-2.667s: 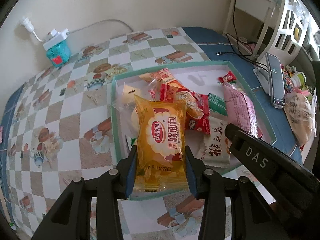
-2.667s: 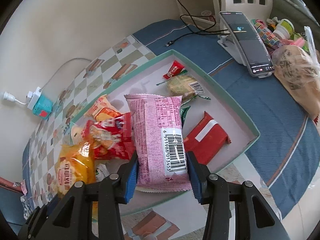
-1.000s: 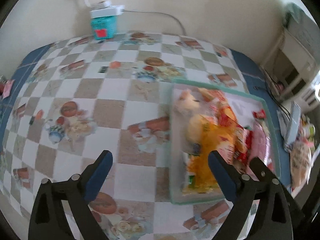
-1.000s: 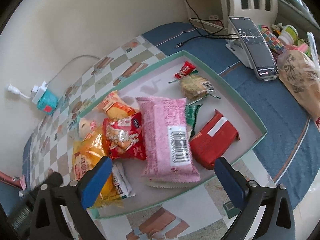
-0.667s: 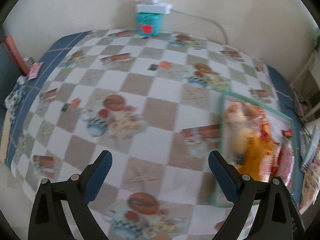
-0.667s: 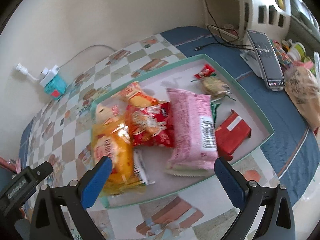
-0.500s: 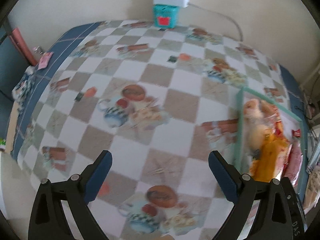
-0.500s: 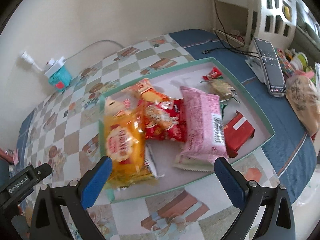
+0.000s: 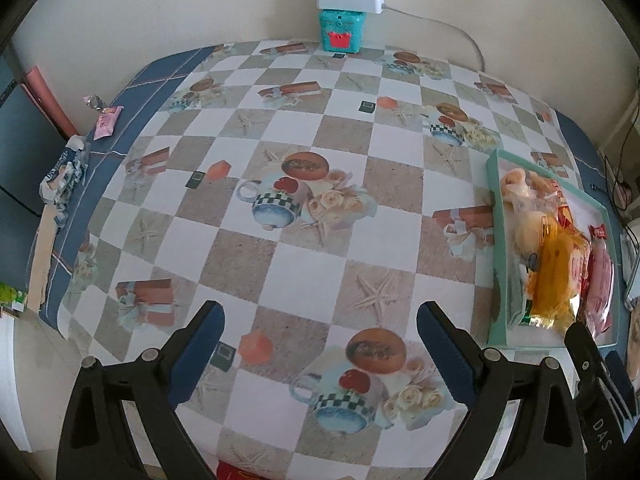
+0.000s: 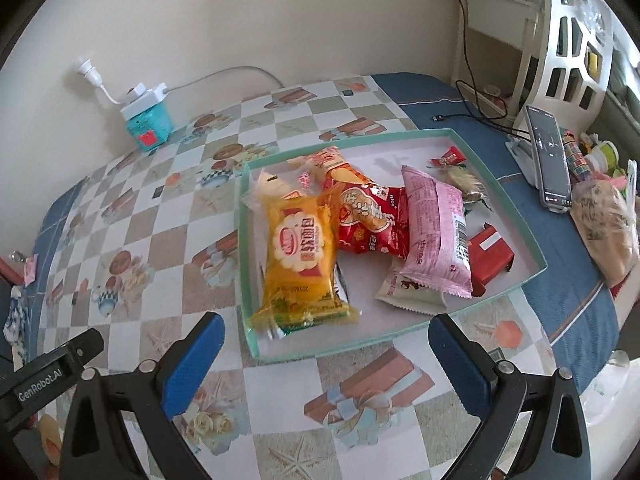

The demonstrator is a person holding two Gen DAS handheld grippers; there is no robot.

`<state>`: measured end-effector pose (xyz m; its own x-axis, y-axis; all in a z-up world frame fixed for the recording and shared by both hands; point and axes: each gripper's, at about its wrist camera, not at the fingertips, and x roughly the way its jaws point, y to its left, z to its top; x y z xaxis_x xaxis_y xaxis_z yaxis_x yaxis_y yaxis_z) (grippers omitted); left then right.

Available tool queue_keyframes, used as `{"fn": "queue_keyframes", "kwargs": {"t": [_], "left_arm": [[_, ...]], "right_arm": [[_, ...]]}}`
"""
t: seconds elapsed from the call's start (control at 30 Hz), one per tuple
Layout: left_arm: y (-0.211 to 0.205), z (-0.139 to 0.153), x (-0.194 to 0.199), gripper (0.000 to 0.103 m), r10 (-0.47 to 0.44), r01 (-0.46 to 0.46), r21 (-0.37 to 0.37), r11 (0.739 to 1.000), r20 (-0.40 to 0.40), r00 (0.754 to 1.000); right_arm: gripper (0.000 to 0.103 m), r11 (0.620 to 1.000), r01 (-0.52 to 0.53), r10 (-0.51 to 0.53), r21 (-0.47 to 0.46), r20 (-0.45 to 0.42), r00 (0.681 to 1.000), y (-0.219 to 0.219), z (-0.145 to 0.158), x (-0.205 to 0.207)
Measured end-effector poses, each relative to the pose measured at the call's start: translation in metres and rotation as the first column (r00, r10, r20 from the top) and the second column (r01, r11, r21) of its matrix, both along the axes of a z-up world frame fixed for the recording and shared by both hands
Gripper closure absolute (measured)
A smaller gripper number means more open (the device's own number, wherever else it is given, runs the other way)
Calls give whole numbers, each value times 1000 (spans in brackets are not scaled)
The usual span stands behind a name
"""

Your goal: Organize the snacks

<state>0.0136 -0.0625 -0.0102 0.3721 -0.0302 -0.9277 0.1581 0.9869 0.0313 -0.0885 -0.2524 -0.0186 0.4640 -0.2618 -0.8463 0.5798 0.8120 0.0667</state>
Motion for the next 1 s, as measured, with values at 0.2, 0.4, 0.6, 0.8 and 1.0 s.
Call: {"fn": "queue_keyframes", "kwargs": {"t": [0.2, 0.4, 0.6, 0.8, 1.0], "left_arm": [[6, 3, -11, 6, -17, 17, 14, 1000, 24, 1000], [10, 4, -19, 6, -36, 35, 35, 999, 34, 999], [15, 4, -19, 6, -27, 25, 33, 999, 37, 999], [16, 4, -18, 6, -26, 24, 32, 999, 36, 999], [18, 3, -16, 6, -12, 11, 26, 1000, 30, 999]], "right_arm": [[0, 1000, -3, 3, -4, -7, 1000, 6, 2, -4], [0, 1000, -4, 4, -8, -11, 1000, 9, 4, -8], [0, 1000, -5, 5, -10, -17, 1000, 11, 5, -9], [0, 1000, -14, 14, -17, -26, 1000, 13, 5, -7], [0, 1000, -17, 17, -19, -36, 999, 15, 4, -6]]}}
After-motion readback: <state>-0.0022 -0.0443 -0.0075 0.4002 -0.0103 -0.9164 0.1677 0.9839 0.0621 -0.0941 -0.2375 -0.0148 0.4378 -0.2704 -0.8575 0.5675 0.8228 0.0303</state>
